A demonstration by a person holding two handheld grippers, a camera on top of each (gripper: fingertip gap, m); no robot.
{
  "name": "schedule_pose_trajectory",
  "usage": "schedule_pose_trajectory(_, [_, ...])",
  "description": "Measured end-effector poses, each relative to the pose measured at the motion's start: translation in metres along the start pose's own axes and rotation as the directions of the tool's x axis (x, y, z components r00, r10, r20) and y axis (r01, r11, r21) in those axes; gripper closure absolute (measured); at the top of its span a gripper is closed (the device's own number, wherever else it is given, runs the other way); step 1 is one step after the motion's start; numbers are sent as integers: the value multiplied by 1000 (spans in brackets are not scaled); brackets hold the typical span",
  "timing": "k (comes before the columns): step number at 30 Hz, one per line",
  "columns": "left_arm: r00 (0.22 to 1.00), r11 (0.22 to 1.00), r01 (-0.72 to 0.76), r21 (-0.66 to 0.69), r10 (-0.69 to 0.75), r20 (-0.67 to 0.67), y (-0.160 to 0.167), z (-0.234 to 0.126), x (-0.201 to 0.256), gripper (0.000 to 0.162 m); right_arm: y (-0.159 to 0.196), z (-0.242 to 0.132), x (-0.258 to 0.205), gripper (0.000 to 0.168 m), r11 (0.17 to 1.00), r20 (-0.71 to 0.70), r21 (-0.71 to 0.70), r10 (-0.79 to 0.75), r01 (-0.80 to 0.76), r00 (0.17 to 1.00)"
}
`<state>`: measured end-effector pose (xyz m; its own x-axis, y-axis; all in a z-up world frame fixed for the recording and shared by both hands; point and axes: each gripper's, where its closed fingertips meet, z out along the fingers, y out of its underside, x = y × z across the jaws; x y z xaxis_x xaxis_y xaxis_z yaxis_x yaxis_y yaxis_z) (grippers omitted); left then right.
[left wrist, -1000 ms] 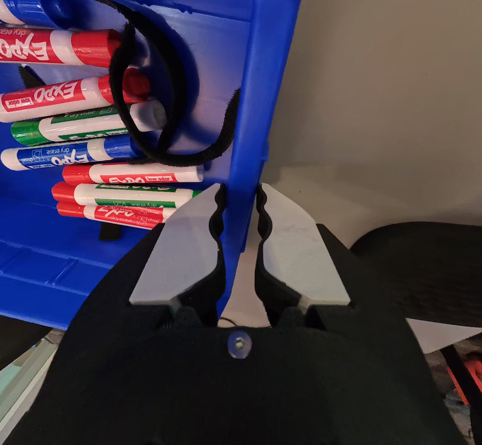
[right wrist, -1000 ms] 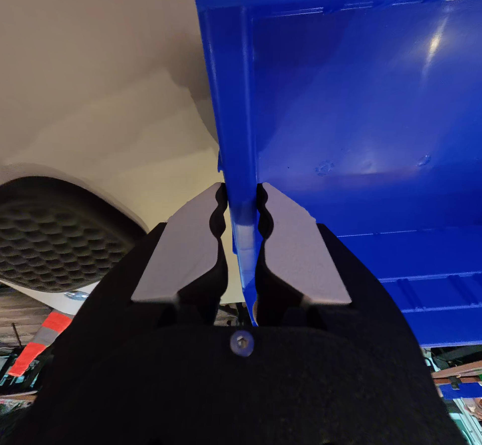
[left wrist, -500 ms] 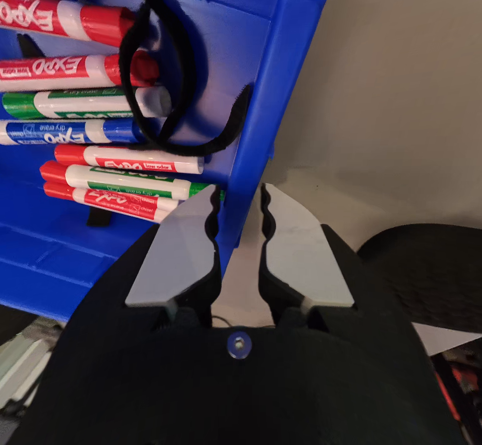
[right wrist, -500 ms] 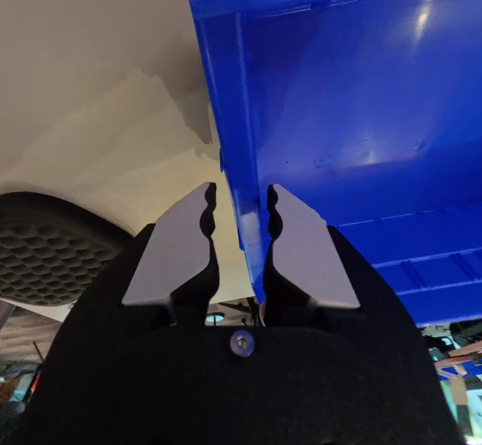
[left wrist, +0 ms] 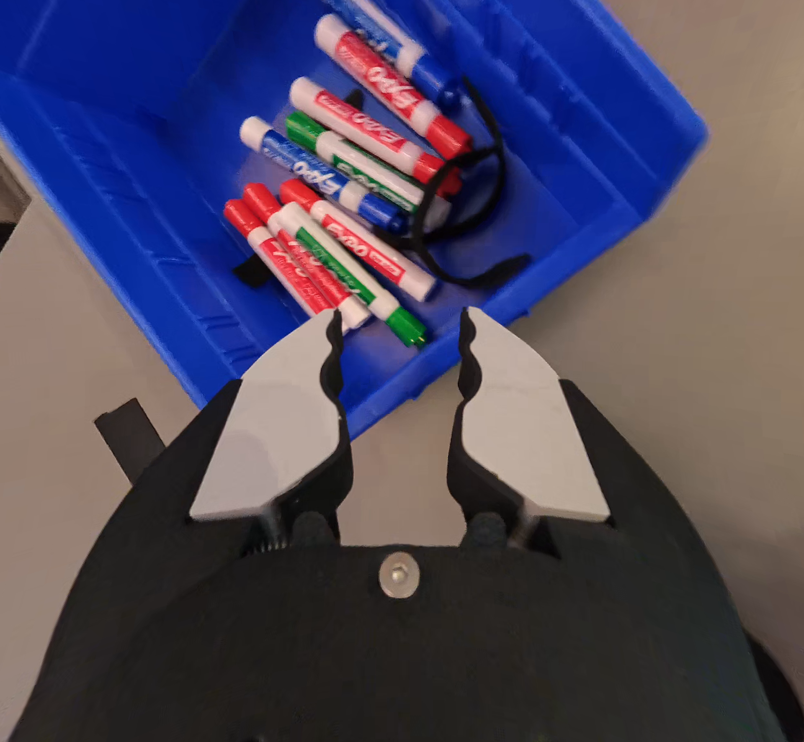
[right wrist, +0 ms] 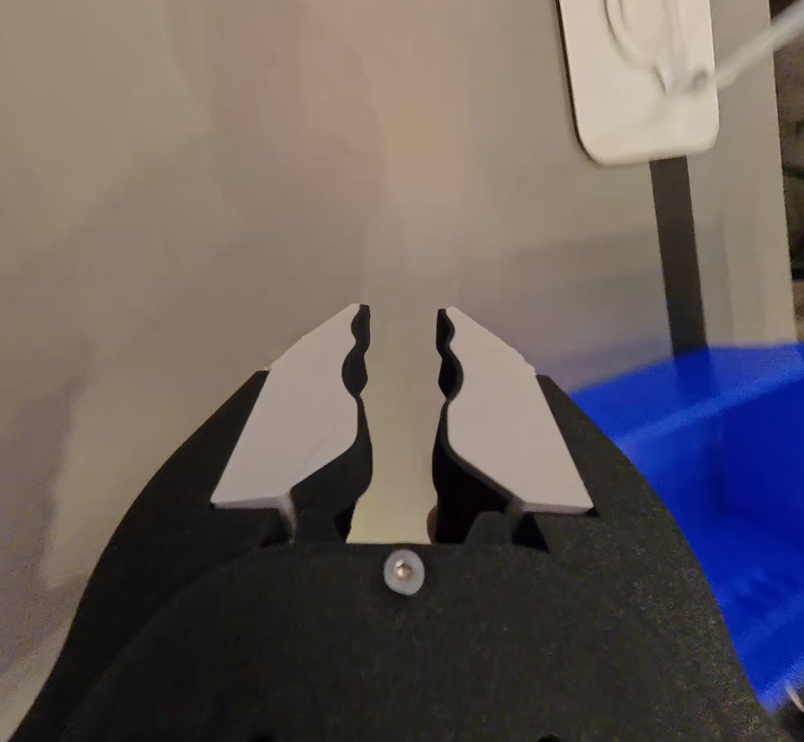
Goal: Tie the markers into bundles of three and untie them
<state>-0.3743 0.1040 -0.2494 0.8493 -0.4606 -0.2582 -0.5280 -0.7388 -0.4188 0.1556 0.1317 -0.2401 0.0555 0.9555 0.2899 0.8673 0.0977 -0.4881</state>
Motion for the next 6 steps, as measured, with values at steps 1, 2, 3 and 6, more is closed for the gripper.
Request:
schedule_pose_trajectory(1, [998,998,54,-18,-54,18,-2,5,-7,112,-17,10,-7,140,999,8,42,14,-15,1000])
schedule_pose_trajectory(2, [994,993,110,-37,-110,3,-3,11,-10,107,-35,21,-16,140,996,29,92,17,-20,999])
schedule_pose_trajectory(3, [985,986,162,-40,-163,-49,-8,17,-8,105,-53,32,-26,141,988,56,152,7,-16,998])
schedule_pose_trajectory(6, [952,955,285,-78,-292,-93,-14,40,-16,112,-87,68,-39,141,973,66,229,19,-34,998])
